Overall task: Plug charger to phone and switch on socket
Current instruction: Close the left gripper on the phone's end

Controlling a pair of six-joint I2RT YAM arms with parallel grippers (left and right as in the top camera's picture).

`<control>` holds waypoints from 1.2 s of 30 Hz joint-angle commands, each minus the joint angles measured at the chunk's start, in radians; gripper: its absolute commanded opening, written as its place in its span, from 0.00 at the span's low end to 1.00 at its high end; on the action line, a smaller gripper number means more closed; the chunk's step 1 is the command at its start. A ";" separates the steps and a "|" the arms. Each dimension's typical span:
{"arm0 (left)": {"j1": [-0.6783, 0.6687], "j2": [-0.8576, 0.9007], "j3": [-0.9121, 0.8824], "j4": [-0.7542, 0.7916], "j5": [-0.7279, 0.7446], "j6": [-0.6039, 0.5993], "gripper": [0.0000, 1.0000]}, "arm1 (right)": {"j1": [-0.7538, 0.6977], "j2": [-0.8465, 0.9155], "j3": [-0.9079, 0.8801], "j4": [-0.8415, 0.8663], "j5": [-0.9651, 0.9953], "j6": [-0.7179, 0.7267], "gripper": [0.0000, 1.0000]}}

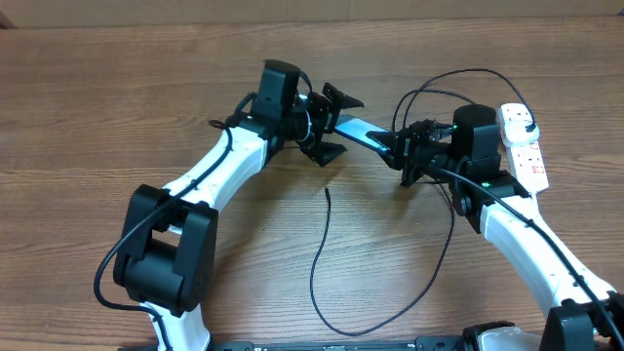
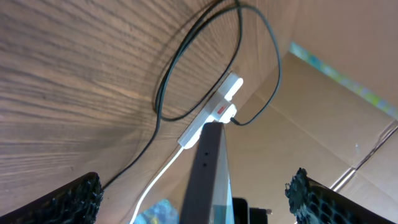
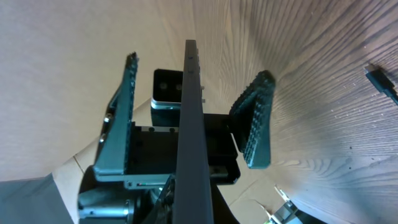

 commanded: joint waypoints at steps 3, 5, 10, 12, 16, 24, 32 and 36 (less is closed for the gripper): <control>-0.028 -0.019 -0.001 0.002 -0.022 -0.040 0.98 | 0.018 -0.004 0.019 0.014 0.014 0.008 0.04; -0.029 -0.019 -0.001 0.000 -0.022 -0.040 0.98 | 0.018 -0.004 0.019 0.014 0.014 0.008 0.04; -0.030 -0.019 -0.001 -0.002 -0.022 -0.040 0.86 | 0.018 -0.004 0.019 0.014 0.014 0.007 0.04; -0.029 -0.019 -0.001 -0.002 -0.022 -0.040 0.82 | 0.018 -0.004 0.019 0.014 0.013 0.007 0.04; -0.030 -0.019 -0.001 -0.002 -0.022 -0.039 0.70 | 0.018 -0.005 0.019 0.014 0.012 0.007 0.04; -0.030 -0.019 -0.001 -0.002 -0.022 -0.039 0.45 | 0.019 -0.004 0.019 0.014 0.010 0.007 0.04; -0.032 -0.019 -0.001 -0.001 -0.026 -0.039 0.30 | 0.019 -0.004 0.019 0.014 0.009 0.007 0.04; -0.040 -0.019 -0.001 -0.001 -0.037 -0.039 0.23 | 0.019 -0.004 0.019 0.014 0.009 0.007 0.04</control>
